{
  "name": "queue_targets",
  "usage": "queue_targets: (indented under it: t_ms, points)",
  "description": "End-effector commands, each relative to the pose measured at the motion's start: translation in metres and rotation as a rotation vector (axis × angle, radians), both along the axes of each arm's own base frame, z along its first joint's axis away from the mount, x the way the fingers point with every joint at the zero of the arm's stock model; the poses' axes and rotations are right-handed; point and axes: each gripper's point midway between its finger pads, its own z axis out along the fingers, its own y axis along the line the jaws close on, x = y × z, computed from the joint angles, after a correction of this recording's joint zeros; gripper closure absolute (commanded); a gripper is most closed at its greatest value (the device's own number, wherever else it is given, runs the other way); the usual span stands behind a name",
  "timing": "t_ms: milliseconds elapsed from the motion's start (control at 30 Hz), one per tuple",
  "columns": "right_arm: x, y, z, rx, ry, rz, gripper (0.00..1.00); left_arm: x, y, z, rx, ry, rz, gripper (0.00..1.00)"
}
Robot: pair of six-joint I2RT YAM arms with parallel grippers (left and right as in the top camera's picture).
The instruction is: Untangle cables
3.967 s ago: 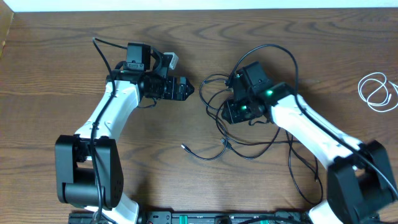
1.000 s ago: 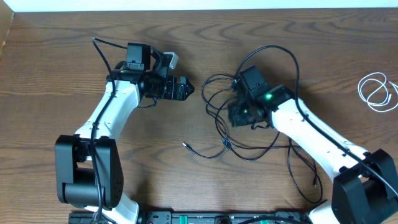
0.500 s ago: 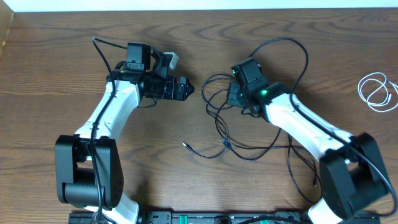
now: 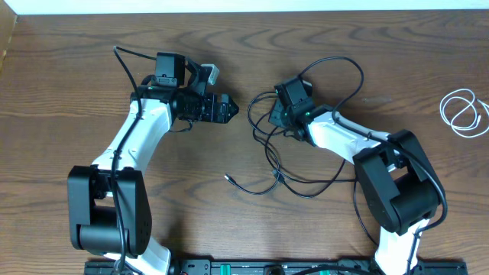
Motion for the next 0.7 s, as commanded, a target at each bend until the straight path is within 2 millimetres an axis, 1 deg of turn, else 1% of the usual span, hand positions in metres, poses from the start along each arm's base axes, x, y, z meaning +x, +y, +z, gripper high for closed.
queue_targets:
  t_ms: [0,100,200,267,367,467,533,600,667]
  points:
    - [-0.004,-0.004,-0.014,-0.005,0.04,-0.05,0.79,-0.002,0.002,0.004,0.005,-0.007,0.011,0.02]
    - [-0.004,-0.005,-0.014,-0.01,0.037,-0.054,0.77,-0.001,0.002,0.004,0.005,-0.011,0.011,0.02]
    - [-0.003,-0.004,-0.013,-0.008,0.035,-0.053,0.78,-0.001,0.002,0.004,0.005,-0.011,0.011,0.02]
    - [-0.001,-0.003,-0.005,0.002,0.018,-0.053,0.75,-0.001,0.002,0.004,0.005,-0.011,0.011,0.02]
    - [0.003,0.0,0.019,0.022,-0.031,-0.037,0.72,-0.001,0.002,0.004,0.005,-0.011,0.011,0.02]
    - [0.004,0.003,0.047,0.034,-0.08,-0.011,0.7,-0.001,0.002,0.004,0.005,-0.011,0.011,0.02]
    - [0.004,0.003,0.06,0.033,-0.106,0.004,0.7,-0.001,0.002,0.004,0.005,-0.011,0.011,0.03]
    - [0.002,0.002,0.063,0.034,-0.1,0.002,0.71,-0.001,0.002,0.004,0.005,-0.011,0.011,0.02]
    - [-0.003,0.002,0.059,0.043,-0.071,-0.008,0.74,-0.001,0.002,0.004,0.005,-0.011,0.011,0.02]
